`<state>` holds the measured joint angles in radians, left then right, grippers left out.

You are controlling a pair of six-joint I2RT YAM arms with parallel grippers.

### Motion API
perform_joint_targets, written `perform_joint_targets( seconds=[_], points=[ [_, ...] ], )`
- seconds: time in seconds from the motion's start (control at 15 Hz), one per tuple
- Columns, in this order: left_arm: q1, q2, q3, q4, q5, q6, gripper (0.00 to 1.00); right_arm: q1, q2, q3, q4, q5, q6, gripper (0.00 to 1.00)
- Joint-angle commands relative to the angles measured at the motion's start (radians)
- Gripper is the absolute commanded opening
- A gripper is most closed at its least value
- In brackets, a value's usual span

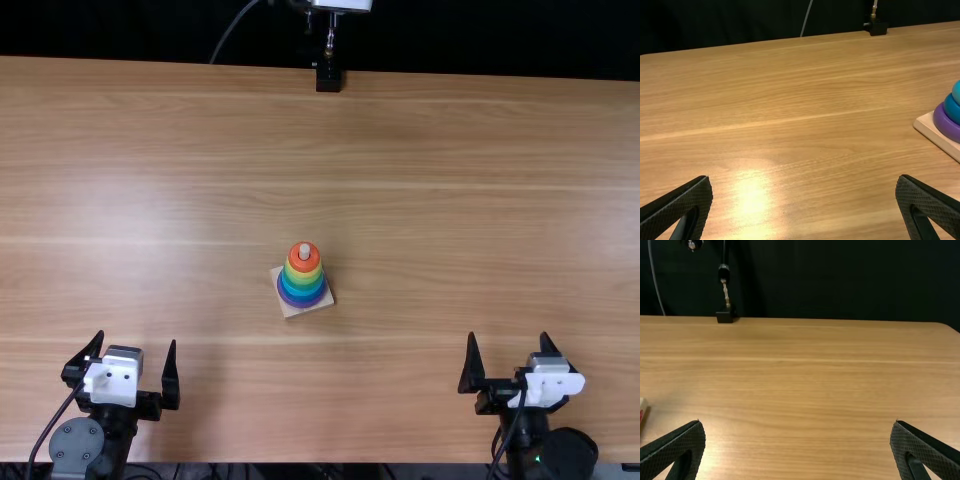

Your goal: Build the Hanoi tower: stack the rings onto the peg from bottom to top in this color order: purple, dark blue, light blue, dark green, light green, yellow, orange.

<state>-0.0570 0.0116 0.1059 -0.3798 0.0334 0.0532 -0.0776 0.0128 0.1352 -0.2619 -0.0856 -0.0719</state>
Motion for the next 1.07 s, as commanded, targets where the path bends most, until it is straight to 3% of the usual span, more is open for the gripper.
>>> perform_joint_targets(
  seconds=[0.0, 0.33, 0.6, 1.0],
  points=[
    [0.013, -0.012, -0.106, -0.077, 0.009, 0.017, 1.00, -0.005, -0.013, -0.023, 0.003, -0.003, 0.004, 1.00],
    [0.013, -0.012, -0.106, -0.079, 0.009, 0.017, 1.00, -0.010, -0.013, -0.118, 0.029, -0.001, 0.002, 1.00],
    [0.013, -0.012, -0.106, -0.077, 0.009, 0.017, 1.00, -0.017, -0.013, -0.120, -0.074, -0.005, 0.002, 1.00],
    [0.013, -0.012, -0.106, -0.077, 0.009, 0.017, 1.00, -0.017, -0.013, -0.118, -0.074, -0.005, -0.005, 1.00]
  ],
)
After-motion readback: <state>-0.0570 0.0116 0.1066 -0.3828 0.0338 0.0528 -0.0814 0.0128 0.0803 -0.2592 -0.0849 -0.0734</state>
